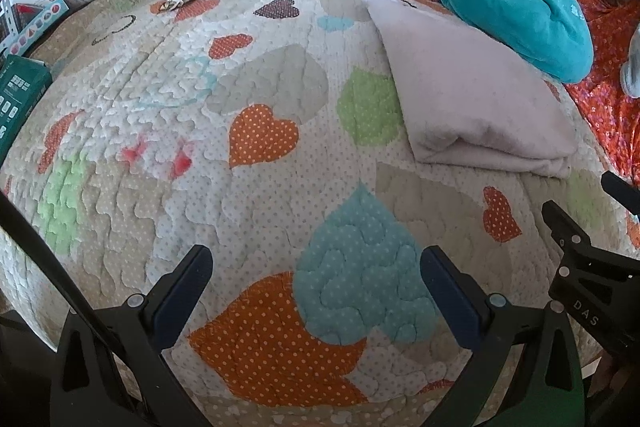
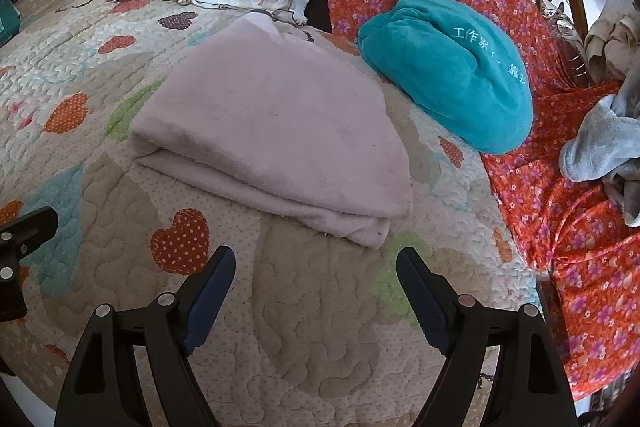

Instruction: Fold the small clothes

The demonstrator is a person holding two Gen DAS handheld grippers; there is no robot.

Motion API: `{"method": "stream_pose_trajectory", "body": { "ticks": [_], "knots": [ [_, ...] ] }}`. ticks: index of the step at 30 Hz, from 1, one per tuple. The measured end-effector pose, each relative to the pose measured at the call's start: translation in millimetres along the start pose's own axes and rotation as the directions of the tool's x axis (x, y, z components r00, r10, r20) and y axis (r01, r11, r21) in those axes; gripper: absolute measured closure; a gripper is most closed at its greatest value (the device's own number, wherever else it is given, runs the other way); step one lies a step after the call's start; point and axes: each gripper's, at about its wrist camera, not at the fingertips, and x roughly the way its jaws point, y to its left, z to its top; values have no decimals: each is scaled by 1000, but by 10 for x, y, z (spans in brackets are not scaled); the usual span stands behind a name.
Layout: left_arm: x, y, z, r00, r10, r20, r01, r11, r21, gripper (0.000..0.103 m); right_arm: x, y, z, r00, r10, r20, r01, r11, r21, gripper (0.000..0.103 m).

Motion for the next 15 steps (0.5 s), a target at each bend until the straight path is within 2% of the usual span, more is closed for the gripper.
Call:
{"method": "stream_pose_trajectory", "body": {
  "ticks": [15],
  "knots": [
    [-13,-21,-11,1000,16,10,-16,1000,18,0,47,-51,-13,999,26,-20,-26,999,32,16]
  ]
}}
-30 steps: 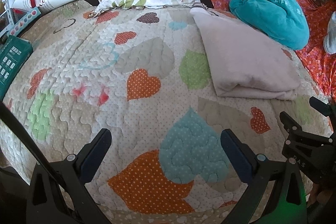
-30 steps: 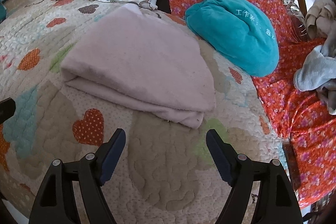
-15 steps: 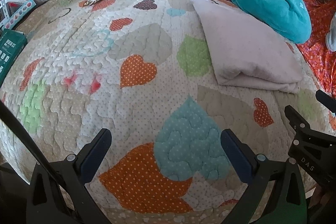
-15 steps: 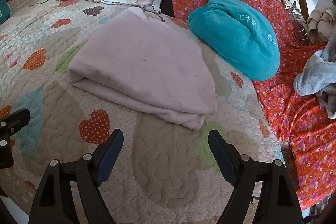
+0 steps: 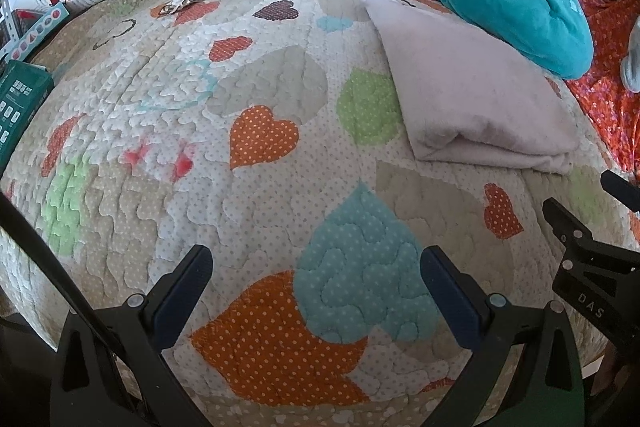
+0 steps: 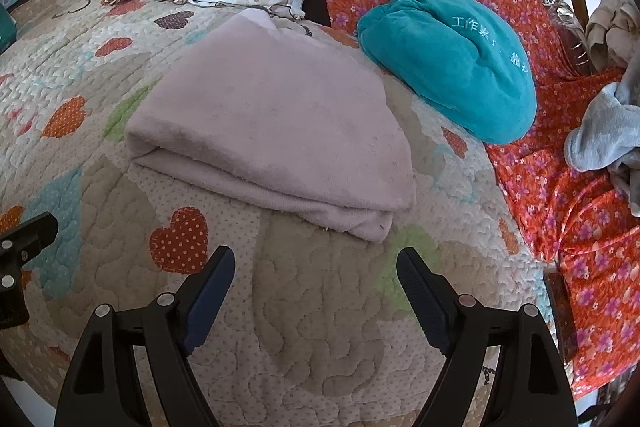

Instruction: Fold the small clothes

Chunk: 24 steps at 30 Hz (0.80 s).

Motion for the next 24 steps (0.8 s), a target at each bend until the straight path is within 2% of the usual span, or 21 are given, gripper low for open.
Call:
{"method": "stream_pose_trajectory", "body": {
  "ticks": [24],
  "knots": [
    [36,12,-12,999,-21,-24,21,1000,-7,0,10,-13,4,999,51,-1,-51,998,30,16]
  ]
}}
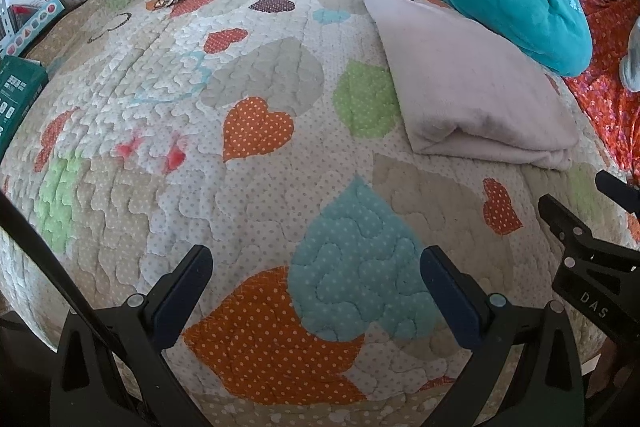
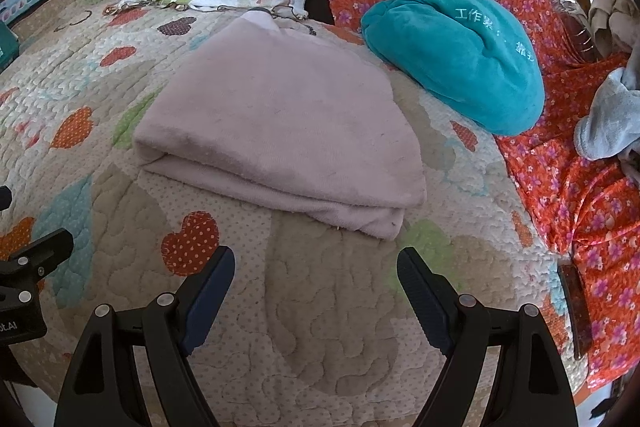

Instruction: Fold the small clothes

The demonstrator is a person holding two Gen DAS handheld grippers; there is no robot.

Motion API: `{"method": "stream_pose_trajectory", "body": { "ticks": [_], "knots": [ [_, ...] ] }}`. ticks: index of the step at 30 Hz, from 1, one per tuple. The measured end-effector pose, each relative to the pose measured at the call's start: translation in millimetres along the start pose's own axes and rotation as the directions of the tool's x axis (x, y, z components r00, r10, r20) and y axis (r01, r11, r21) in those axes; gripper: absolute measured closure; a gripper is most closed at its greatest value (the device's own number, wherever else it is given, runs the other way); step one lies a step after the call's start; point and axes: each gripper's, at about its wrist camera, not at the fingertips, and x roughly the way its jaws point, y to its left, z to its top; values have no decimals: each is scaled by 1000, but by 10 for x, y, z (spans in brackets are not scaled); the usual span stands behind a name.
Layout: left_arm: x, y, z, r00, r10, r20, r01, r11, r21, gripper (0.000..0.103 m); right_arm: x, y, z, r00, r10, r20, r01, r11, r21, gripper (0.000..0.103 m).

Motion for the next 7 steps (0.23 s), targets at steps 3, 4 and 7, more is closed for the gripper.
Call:
{"method": "stream_pose_trajectory", "body": {
  "ticks": [3,4,7],
  "knots": [
    [-8,8,-1,1000,-1,7,1,1000,1,0,5,15,-5,1000,2,-1,-2,1000,-8,16],
    [-10,6,0,1000,-3,9,3,1000,3,0,6,19,-7,1000,4,-2,-4,1000,-9,16],
    [-10,5,-1,1000,-4,6,4,1000,1,0,8,23,-14,1000,11,-3,-11,1000,-9,16]
  ]
}}
